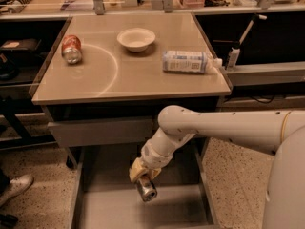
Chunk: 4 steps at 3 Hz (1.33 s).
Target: Place redbull can into middle drawer
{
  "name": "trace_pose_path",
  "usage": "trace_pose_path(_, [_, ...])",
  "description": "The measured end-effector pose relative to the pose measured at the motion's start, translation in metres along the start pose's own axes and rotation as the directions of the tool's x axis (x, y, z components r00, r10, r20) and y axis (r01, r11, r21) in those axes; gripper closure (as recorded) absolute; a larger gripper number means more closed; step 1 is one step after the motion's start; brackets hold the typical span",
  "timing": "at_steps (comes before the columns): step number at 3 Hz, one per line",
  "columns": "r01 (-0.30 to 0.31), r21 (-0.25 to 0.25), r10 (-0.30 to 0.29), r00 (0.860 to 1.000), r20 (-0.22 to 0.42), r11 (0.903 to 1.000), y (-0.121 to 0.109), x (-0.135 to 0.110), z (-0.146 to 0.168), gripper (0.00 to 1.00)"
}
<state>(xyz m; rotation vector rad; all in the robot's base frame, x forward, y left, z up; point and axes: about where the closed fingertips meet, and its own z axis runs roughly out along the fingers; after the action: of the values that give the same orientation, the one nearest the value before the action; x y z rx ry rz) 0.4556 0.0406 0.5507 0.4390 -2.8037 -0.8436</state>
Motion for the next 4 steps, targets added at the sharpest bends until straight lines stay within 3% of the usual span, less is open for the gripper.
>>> trace_pose_path(1, [-0.033,-0.033,0.032,0.999,-0.023,0.9989,-0.008,0.007,0.024,1.0])
trace_pose_path(2, [-0.141,-0.148,0.14,0.99,-0.02,0.9789,-0.025,0.022,0.061,1.0])
trace_pose_path(3, [-0.243,-0.246,0.249,0.968,-0.007,0.9382,-0.045,0.026,0.089,1.0])
trace_pose_path(4, [-0.258,-0.255,0.263,0.965,-0.014,0.9319,-0.048,0.029,0.095,1.0])
